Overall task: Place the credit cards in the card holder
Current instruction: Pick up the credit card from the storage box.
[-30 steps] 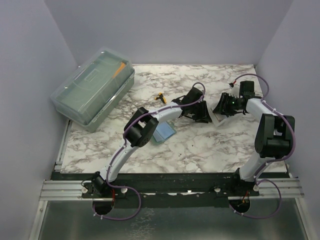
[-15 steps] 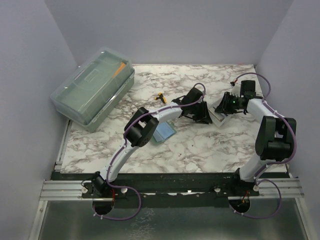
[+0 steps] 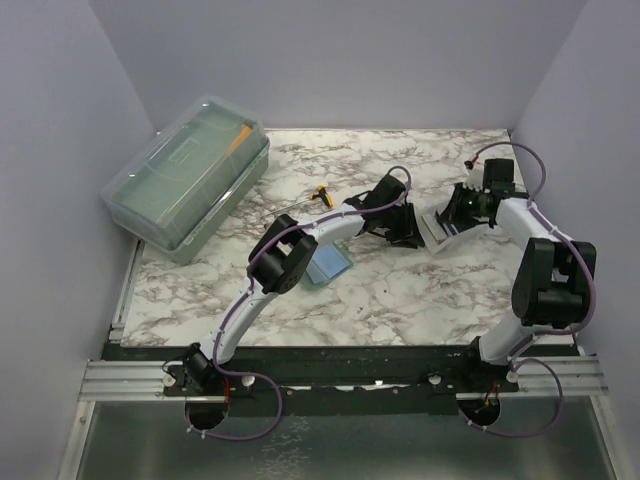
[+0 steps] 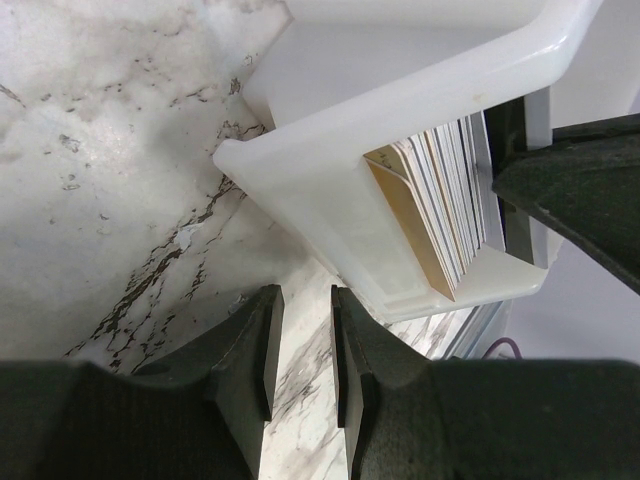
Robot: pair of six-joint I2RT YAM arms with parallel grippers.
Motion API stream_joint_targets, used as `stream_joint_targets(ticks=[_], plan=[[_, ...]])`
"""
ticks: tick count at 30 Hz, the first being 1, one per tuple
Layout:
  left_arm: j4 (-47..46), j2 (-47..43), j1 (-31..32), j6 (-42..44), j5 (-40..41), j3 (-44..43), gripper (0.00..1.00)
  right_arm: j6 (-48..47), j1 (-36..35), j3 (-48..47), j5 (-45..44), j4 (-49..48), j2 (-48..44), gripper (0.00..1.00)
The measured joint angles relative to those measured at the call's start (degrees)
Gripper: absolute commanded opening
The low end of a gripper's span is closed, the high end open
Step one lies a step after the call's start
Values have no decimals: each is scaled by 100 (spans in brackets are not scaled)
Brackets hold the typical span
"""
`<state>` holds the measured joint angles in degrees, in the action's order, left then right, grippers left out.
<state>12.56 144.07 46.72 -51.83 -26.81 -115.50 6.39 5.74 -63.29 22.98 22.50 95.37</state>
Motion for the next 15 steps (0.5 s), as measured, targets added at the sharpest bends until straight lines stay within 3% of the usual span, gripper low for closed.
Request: stream_joint_targets(ticks=[7, 15], plan=[[-2, 0, 0, 0, 0, 0, 35, 0, 0, 0, -216, 33, -240, 0], [-136, -192, -13, 4, -35, 262, 53, 7, -17, -15, -713, 140, -549, 0]])
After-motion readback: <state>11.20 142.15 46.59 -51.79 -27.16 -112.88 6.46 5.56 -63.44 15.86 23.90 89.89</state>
